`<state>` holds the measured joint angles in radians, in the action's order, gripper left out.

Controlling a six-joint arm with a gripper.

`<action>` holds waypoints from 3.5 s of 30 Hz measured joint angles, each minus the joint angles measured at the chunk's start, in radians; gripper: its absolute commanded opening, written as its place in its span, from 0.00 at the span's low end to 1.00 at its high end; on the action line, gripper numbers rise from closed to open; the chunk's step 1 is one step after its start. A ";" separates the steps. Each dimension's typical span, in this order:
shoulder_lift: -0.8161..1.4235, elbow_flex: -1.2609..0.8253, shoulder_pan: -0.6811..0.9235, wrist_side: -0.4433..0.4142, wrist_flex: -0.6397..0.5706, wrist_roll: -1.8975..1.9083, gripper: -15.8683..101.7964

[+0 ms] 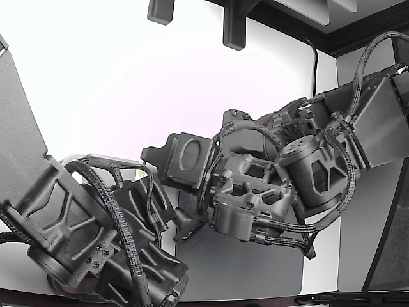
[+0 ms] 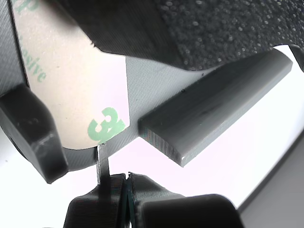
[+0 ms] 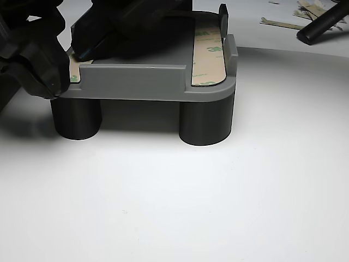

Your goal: Peel off protective film from adhesive tape.

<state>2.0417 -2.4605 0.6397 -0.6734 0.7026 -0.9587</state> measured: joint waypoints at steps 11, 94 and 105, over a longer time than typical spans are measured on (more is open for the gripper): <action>0.000 0.003 0.000 0.000 0.005 0.000 0.04; 0.002 -0.002 0.005 -0.011 -0.002 0.026 0.04; 0.002 -0.002 0.005 -0.011 -0.002 0.026 0.04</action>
<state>2.0433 -2.4620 0.6443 -0.6842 0.7010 -0.9327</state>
